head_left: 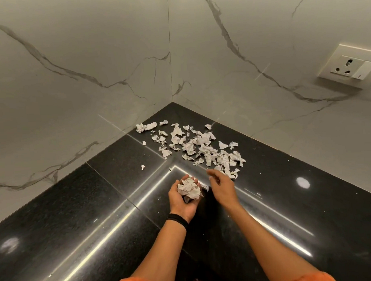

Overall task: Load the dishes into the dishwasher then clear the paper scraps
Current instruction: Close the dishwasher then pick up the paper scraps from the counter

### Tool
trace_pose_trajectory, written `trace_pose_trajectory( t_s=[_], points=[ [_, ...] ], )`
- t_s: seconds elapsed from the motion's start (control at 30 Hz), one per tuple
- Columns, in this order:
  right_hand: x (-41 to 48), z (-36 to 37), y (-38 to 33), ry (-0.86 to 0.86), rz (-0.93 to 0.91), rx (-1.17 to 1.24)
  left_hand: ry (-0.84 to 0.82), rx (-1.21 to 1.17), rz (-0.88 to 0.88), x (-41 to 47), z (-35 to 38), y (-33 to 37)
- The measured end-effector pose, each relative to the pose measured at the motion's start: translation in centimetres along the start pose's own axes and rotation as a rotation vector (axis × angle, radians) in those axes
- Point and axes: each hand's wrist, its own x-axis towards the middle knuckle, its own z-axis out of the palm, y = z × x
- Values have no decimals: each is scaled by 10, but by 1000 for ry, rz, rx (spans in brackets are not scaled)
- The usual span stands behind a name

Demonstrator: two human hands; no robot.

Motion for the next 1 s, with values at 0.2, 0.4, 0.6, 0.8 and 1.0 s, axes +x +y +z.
trace_pose_trajectory(
  t_s=[0.2,0.4,0.6,0.8,1.0],
  points=[
    [-4,14,28,-244,-301,-528,49,10,30,3,-7,8],
    [-14,14,17,-48,-140,-244,98,63,47,5,-13,9],
    [-18,9,-19,48,-172,130,52,52,6,12,-4,-9],
    [-25,20,-10,-1,-222,-76,-2,61,-31,8,7,-14],
    [-11,4,-15,82,-233,19,-46,9,-63,10,8,-14]
  ],
)
